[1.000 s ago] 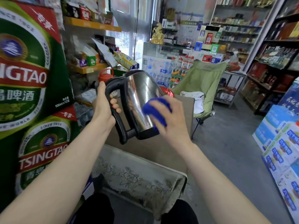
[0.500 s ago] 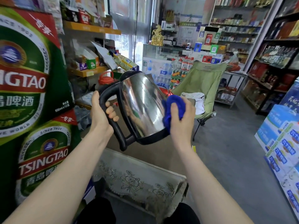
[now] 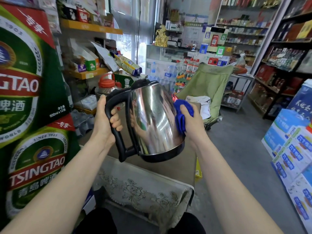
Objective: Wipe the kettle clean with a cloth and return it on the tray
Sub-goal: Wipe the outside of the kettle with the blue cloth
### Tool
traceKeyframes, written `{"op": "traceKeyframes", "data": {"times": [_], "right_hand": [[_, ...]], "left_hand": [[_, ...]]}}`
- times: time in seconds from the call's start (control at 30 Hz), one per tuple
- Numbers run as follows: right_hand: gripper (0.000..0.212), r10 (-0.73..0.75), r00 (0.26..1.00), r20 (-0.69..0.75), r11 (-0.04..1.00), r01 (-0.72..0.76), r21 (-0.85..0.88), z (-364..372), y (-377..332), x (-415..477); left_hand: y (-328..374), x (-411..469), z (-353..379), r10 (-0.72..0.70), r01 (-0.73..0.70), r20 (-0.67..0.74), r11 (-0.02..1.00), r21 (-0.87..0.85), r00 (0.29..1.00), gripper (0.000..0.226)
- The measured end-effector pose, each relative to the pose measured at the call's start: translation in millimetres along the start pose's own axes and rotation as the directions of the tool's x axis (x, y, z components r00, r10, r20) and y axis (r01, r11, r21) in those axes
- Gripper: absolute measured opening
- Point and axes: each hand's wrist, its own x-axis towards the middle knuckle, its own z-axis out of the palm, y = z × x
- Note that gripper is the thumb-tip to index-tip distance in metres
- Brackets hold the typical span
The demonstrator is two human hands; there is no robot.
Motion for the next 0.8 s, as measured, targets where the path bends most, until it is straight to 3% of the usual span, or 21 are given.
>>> {"op": "traceKeyframes", "data": {"times": [0.07, 0.1, 0.2, 0.27, 0.3, 0.37, 0.43, 0.5, 0.67, 0.8], "right_hand": [[0.013, 0.066, 0.997, -0.04, 0.993, -0.07, -0.095, -2, 16, -10], [0.014, 0.03, 0.996, -0.081, 0.993, -0.039, -0.11, -1, 19, -16], [0.025, -0.316, 0.929, -0.195, 0.948, 0.301, -0.102, 14, 1, -39], [0.029, -0.511, 0.846, -0.151, 0.853, 0.478, -0.208, 24, -12, -41], [0.03, -0.54, 0.831, -0.131, 0.831, 0.504, -0.234, 26, -16, -37], [0.032, -0.484, 0.862, -0.154, 0.871, 0.458, -0.175, 22, -11, -22], [0.033, -0.327, 0.926, -0.19, 0.945, 0.319, -0.075, 14, 5, -15], [0.03, -0.193, 0.964, -0.184, 0.98, 0.18, -0.084, 8, 28, -22], [0.034, -0.056, 0.995, -0.079, 0.965, 0.034, -0.26, 2, 66, -47], [0.032, 0.102, 0.994, 0.025, 0.859, -0.076, -0.506, -12, 77, -34]], "left_hand": [[1, 0, -1, 0.009, -0.008, -0.036, 1.0, 0.018, 0.999, 0.057], [0, -1, 1, 0.02, -0.018, -0.055, 0.999, 0.034, 0.998, 0.056], [-4, -4, 15, 0.065, -0.058, -0.101, 0.996, 0.07, 0.993, 0.053], [-5, -6, 27, 0.092, -0.085, -0.108, 0.994, 0.069, 0.99, 0.052], [-4, -6, 31, 0.112, -0.105, -0.108, 0.992, 0.068, 0.988, 0.051], [-4, -6, 36, 0.167, -0.159, -0.103, 0.984, 0.082, 0.981, 0.05], [-6, -6, 36, 0.227, -0.216, -0.099, 0.97, 0.116, 0.969, 0.049], [-9, -5, 33, 0.269, -0.253, -0.098, 0.956, 0.145, 0.958, 0.048], [-18, 0, 23, 0.35, -0.319, -0.091, 0.916, 0.244, 0.932, 0.045], [-26, 6, 16, 0.346, -0.299, -0.133, 0.911, 0.283, 0.929, 0.045]]}}
